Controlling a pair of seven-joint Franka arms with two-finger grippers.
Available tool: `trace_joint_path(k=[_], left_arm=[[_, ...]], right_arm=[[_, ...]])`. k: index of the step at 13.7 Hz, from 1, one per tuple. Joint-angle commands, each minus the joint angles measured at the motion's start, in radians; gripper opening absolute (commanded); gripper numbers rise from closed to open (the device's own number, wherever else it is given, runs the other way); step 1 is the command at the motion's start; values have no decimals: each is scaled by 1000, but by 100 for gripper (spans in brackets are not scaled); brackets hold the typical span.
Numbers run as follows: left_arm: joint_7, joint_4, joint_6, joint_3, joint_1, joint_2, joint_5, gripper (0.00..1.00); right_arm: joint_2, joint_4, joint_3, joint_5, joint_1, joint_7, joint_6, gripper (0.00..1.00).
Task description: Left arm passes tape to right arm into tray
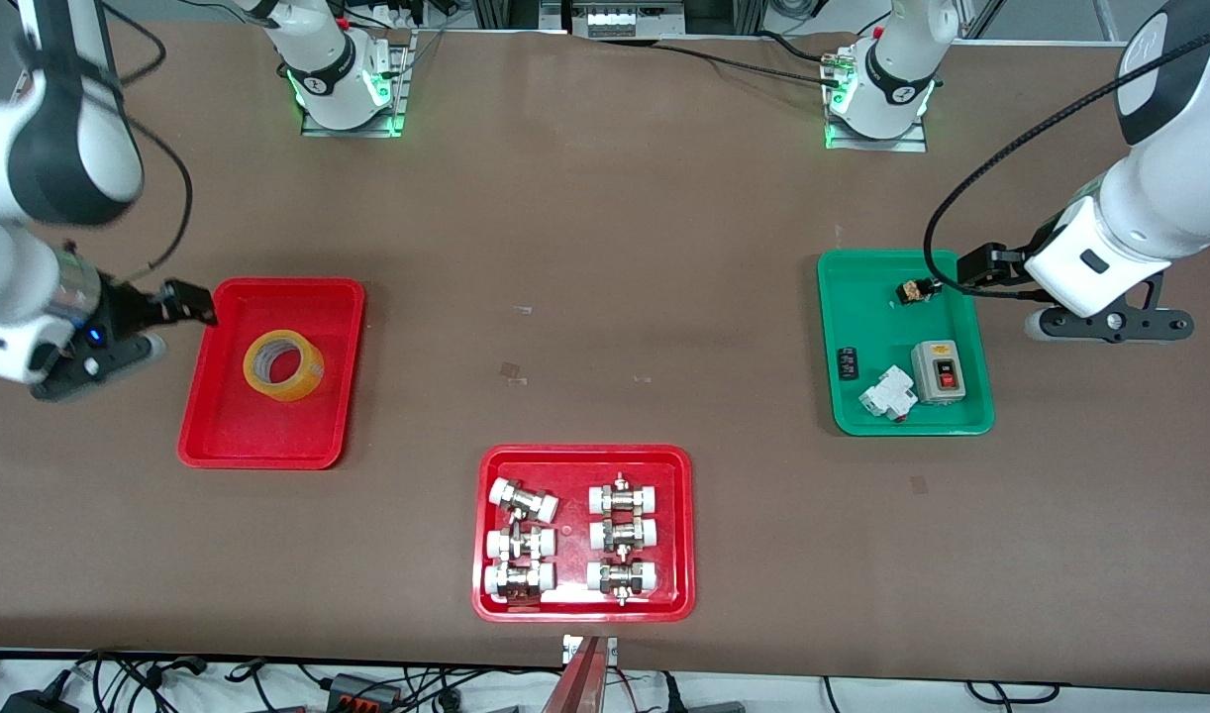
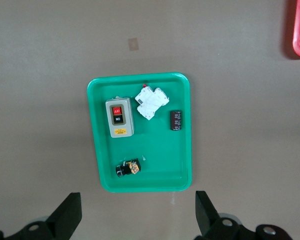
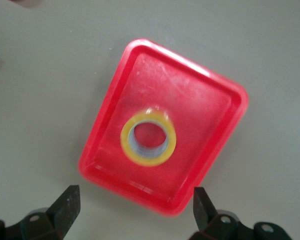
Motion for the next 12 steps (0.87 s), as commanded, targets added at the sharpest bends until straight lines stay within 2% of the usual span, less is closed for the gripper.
trace_joint_path(k=[1,3,6,9,12], left_arm=[[20,-31,5,-27,5,-26,-16,100],[13,-65,10,-31,5,-49,-16,100],[2,-85,31,-32,5,-59,-18,100],[5,-88,24,-31,16,-72,-18,100],[17,-97,62,-31,77,-77,-102,100]], right_arm=[[-121,-31,5,-19,28,151,-77,100],[-192,-29,10,-10,37,254,-120,100],[-235,0,16,-3,54,323,-152,100],[-183,124,16,-14,53,315,-180,100],[-183,135,16,-2,56,358,-194,100]])
